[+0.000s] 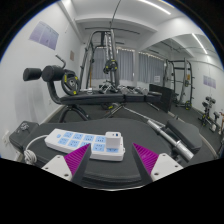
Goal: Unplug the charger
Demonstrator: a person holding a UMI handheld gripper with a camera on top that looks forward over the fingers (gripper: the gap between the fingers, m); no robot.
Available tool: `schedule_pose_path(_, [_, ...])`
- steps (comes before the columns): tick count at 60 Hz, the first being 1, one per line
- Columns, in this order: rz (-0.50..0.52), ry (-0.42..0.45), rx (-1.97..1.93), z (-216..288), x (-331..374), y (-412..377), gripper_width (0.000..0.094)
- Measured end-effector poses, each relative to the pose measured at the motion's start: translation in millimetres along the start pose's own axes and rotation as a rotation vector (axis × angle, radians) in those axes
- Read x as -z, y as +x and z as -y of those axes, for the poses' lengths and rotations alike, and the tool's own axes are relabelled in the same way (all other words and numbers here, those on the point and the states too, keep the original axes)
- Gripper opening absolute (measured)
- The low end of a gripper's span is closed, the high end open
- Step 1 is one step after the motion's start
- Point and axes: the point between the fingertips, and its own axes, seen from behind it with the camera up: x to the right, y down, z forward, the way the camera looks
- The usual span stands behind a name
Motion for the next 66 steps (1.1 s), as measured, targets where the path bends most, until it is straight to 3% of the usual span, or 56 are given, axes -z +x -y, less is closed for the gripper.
schedule_pose_path(18, [-0.004, -0.016, -0.02, -1.1, -78.6, 0.1, 0.0847])
schedule_pose_path(35, [-0.006, 0.009, -0.035, -1.7, -97.2, 0.7, 0.0832])
schedule_pose_path(37, [-0.01, 0.011, -0.035, -2.0, -98.1, 0.8, 0.08])
schedule_pose_path(40, [0.003, 0.011, -0.043, -2.6, -99.9, -1.9, 0.0437])
schedule_pose_path(41, [-0.035, 0.024, -0.033, 0.4, -99.1, 6.0, 0.0316])
schedule_pose_path(47, [-0.024, 0.015, -0.039, -1.0, -102.4, 3.1, 0.0225])
schedule_pose_path(55, [-0.019, 0.014, -0.038, 6.6, -98.5, 2.9, 0.0195])
schedule_pose_path(60, [-0.037, 0.187, -0.038, 89.3, -70.8, 20.7, 0.0194])
schedule_pose_path(66, [-0.022, 0.178, -0.163, 138.2, -53.8, 51.8, 0.0192])
